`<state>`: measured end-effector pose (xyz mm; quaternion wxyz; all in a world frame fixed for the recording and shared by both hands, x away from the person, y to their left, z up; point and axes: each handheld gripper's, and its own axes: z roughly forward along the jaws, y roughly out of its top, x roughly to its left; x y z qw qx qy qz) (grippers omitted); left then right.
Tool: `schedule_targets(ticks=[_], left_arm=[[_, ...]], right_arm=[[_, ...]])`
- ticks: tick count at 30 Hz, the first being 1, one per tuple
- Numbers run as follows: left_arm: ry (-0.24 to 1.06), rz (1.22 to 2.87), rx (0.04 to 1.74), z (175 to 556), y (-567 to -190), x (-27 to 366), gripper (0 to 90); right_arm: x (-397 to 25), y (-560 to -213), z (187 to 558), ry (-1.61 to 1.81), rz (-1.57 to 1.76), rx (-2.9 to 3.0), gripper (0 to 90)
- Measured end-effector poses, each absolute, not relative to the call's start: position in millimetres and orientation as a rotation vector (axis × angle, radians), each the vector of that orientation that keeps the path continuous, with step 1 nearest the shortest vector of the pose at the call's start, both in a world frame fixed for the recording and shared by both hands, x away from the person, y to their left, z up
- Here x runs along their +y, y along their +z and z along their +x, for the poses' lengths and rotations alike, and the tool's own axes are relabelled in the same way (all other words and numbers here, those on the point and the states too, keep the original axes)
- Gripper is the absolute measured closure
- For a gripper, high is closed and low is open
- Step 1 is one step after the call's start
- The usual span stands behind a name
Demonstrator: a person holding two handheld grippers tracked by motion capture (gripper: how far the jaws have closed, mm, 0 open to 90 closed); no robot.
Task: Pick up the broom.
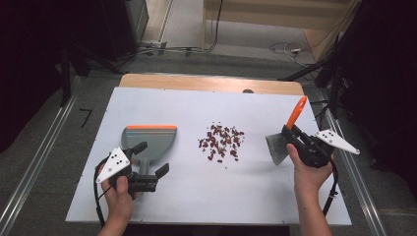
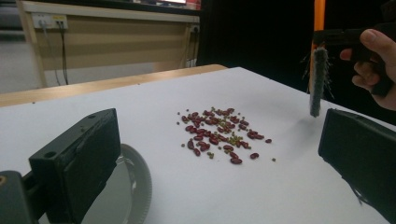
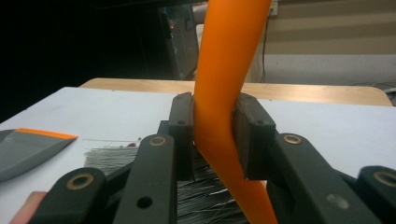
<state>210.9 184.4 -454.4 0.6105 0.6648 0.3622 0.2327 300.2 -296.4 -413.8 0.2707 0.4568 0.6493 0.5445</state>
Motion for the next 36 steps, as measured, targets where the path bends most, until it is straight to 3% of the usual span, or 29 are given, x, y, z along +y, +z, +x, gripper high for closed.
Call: schedule_targets(ticks=[23, 36], left_arm=[[0.445, 1.604, 0.784, 218, -454, 134, 0.0], [0.369, 1.649, 0.752, 217, -456, 106, 5.9]], right_arm=[[-228, -397, 282, 1.600, 1.087, 1.834, 69.3], [-191, -397, 268, 1.635, 1.013, 1.878, 69.3]])
